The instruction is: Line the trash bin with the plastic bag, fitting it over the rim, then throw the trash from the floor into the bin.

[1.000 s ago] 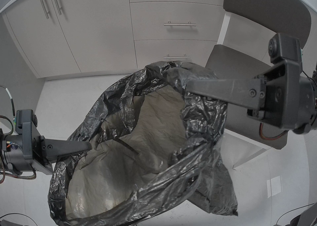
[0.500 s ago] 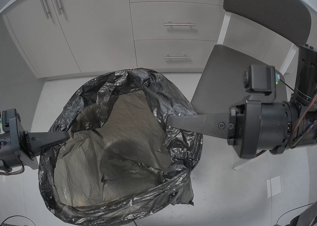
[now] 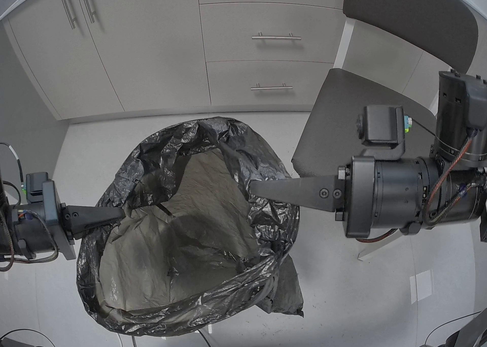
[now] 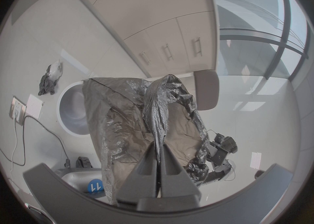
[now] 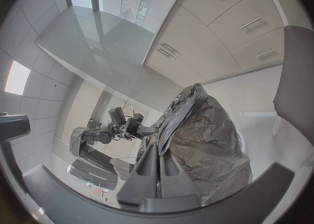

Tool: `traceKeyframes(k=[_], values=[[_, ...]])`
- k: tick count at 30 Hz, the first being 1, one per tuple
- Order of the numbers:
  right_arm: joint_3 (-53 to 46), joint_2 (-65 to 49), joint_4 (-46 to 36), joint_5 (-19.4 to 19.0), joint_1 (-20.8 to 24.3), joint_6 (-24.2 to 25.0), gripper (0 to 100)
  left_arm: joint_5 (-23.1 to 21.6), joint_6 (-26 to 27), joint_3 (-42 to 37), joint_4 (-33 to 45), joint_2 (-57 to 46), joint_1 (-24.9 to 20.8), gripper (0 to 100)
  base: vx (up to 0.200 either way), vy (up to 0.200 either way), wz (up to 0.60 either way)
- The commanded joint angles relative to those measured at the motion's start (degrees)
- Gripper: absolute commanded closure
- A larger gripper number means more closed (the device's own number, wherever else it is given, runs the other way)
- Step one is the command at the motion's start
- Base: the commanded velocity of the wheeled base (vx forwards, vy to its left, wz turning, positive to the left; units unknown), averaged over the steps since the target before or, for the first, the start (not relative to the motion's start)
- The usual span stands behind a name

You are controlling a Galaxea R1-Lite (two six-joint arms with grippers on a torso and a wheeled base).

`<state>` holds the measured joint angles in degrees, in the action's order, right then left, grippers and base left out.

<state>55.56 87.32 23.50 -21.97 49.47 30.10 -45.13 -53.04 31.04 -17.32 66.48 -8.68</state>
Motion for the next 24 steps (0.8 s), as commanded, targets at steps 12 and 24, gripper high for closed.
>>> traceKeyframes(k=[12, 24], values=[[4.5, 4.3, -6.4, 3.3, 0.5, -0.5, 100, 0.3, -0.2, -0.3, -3.3, 10.2, 0.2, 100, 0.0, 0.0, 0.0], [8.6, 13.6, -3.6, 3.3, 1.7, -0.7, 100, 0.8, 0.3, 0.6, -12.4, 20.5, 5.3, 100, 0.0, 0.0, 0.0]])
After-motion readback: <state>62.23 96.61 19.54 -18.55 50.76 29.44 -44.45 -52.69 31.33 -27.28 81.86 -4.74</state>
